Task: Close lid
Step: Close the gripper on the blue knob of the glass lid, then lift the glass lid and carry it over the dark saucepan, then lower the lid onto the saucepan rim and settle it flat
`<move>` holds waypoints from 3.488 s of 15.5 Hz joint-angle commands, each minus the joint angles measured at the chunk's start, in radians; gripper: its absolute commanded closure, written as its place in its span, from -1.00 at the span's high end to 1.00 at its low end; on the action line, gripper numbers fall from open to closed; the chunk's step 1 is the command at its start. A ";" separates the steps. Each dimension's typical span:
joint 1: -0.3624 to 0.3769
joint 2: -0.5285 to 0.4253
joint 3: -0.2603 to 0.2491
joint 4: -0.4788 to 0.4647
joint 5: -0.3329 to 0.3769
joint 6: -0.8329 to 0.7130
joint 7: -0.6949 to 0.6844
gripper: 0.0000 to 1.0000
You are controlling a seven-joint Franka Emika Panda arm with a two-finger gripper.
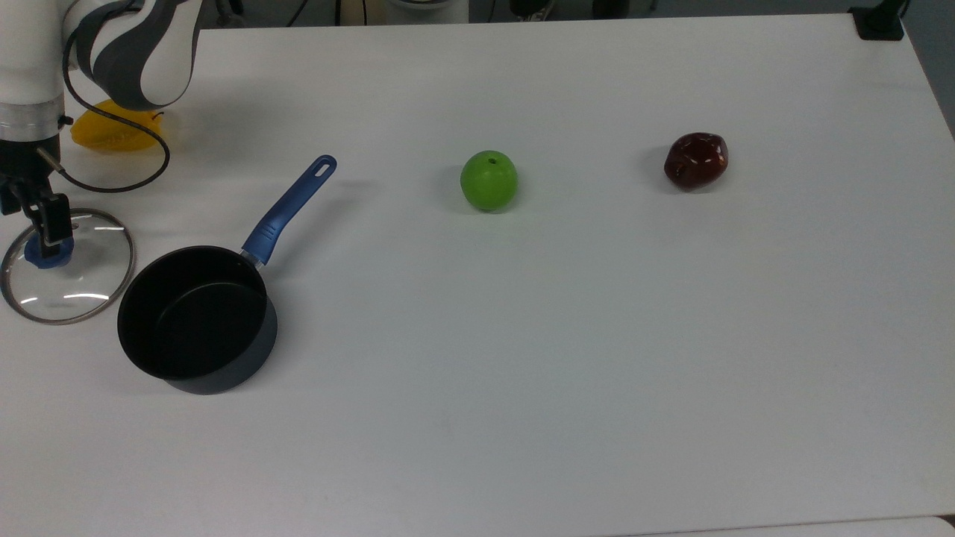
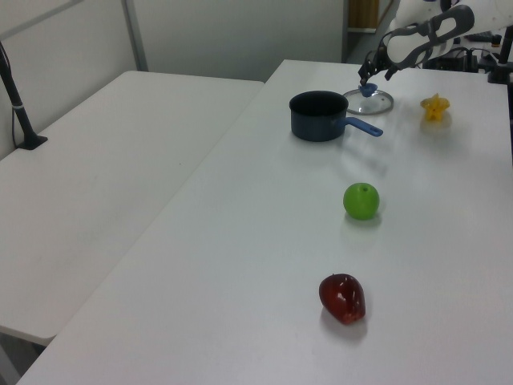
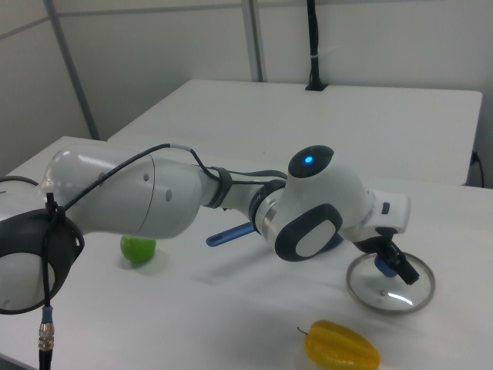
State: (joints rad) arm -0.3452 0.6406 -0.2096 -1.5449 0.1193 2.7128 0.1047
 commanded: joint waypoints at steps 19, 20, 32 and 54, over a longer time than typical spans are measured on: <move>0.025 0.047 0.010 0.035 0.020 0.022 -0.036 0.13; 0.025 0.045 0.010 0.035 0.020 0.022 -0.034 0.12; 0.129 -0.030 -0.081 0.139 0.105 -0.158 -0.028 0.11; 0.437 -0.010 -0.154 0.178 -0.084 -0.285 0.181 0.12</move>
State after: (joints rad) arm 0.0822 0.6448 -0.3501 -1.3512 0.0587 2.4395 0.2643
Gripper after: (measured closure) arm 0.339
